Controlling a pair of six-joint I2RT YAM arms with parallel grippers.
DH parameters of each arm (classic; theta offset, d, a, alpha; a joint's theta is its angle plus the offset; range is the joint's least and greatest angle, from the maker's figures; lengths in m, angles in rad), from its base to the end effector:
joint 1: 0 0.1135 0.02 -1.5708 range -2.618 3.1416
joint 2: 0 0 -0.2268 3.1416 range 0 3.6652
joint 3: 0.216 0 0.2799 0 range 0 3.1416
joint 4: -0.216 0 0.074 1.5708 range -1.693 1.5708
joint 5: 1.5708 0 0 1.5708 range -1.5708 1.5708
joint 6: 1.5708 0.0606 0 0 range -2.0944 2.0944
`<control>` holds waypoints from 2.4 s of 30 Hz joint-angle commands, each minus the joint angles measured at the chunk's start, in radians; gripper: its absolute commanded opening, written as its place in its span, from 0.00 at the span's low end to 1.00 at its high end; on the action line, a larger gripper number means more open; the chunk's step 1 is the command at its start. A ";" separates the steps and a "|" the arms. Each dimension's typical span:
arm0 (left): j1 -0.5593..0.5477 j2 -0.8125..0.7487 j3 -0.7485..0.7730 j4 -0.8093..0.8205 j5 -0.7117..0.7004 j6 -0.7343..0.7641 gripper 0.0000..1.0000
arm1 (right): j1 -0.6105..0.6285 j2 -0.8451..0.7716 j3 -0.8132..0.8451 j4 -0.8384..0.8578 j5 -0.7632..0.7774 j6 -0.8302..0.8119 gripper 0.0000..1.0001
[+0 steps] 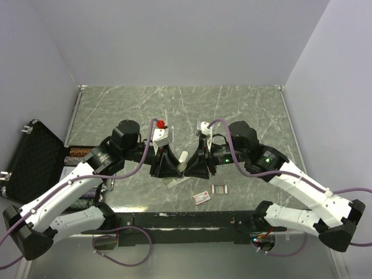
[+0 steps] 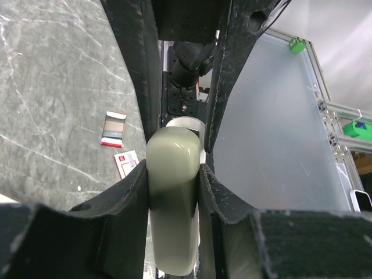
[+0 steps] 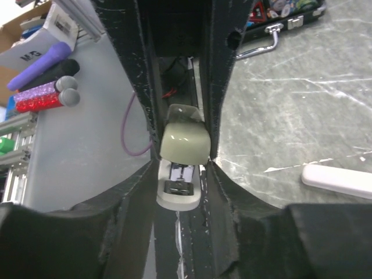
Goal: Unload the staples from the stapler
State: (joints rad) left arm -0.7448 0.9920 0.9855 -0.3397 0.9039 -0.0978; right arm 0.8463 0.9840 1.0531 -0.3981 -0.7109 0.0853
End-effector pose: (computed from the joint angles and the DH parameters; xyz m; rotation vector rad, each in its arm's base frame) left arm 0.1696 -0.2211 0.3237 1.2371 1.6203 -1.4090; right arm 0.1537 0.2333 0.3423 -1.2145 1.6311 1.2833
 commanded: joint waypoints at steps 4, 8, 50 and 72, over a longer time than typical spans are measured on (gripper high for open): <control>-0.004 -0.032 0.007 0.065 0.046 -0.011 0.01 | 0.016 -0.004 0.030 0.047 -0.027 -0.007 0.39; -0.002 -0.041 -0.004 0.096 0.026 -0.031 0.01 | 0.025 -0.008 0.010 0.051 -0.045 -0.002 0.17; 0.002 -0.167 -0.146 0.668 -0.580 -0.353 0.01 | 0.160 -0.146 -0.396 0.438 -0.070 0.244 0.00; 0.056 -0.171 -0.142 0.752 -0.775 -0.362 0.01 | 0.280 -0.114 -0.535 0.608 -0.055 0.352 0.00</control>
State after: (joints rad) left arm -0.7414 0.7975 0.7918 0.1318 0.4713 -0.4801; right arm 1.0126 0.8276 0.5503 0.2420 -0.4713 0.3847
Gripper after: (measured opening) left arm 0.364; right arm 0.225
